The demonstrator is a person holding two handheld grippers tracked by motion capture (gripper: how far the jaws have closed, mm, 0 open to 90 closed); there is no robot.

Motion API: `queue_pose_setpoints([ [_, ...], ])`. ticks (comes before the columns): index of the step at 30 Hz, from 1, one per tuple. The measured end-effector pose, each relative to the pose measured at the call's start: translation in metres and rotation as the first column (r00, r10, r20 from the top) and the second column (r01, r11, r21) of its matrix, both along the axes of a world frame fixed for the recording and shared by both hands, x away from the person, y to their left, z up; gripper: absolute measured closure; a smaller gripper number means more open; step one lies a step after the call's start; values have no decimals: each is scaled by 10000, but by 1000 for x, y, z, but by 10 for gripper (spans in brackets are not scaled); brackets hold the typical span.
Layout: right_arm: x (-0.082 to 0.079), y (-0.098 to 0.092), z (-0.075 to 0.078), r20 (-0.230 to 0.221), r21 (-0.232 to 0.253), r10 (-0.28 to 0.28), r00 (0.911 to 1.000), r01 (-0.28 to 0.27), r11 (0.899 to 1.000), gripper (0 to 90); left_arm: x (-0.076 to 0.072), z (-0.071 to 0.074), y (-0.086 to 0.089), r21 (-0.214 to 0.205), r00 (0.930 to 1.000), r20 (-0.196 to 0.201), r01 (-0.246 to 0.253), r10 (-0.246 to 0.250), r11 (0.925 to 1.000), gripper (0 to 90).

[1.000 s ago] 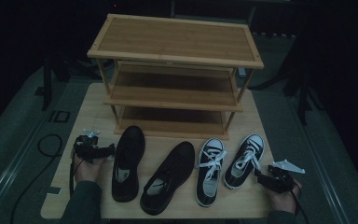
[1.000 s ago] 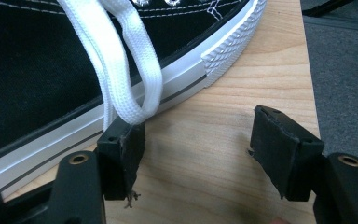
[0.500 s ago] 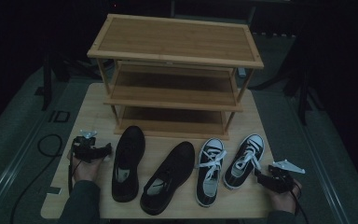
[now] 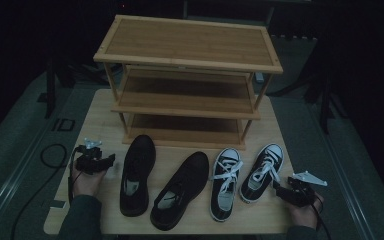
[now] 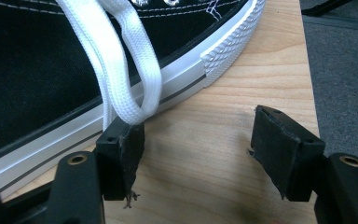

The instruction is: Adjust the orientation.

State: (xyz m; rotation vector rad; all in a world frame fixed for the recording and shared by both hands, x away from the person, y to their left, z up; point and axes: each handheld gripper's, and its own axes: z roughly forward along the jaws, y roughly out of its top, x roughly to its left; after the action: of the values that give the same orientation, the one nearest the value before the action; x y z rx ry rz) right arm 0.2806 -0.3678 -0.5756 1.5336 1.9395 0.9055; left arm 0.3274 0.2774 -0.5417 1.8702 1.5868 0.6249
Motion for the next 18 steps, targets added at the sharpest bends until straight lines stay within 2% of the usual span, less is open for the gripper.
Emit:
queue_pose_setpoints([
  [6, 0, 0, 0, 1, 5, -1, 10000, 1, 10000, 346, -9, 29, -6, -13, 9977, 265, 622, -621, 9981, 495],
  [10, 0, 0, 0, -1, 4, 1, 10000, -1, 10000, 346, -12, 45, -10, -85, 9938, 185, 1102, -1101, 9939, 518],
  [15, 0, 0, 0, 0, 15, 0, 10000, 0, 10000, 345, -16, 65, -17, 216, 9900, 105, 1405, -1407, 9898, 535],
  [18, 0, 0, 0, -1, 9, 0, 10000, 0, 10000, 345, -18, 75, -20, 71, 9871, 26, 1601, -1601, 9871, 531],
])
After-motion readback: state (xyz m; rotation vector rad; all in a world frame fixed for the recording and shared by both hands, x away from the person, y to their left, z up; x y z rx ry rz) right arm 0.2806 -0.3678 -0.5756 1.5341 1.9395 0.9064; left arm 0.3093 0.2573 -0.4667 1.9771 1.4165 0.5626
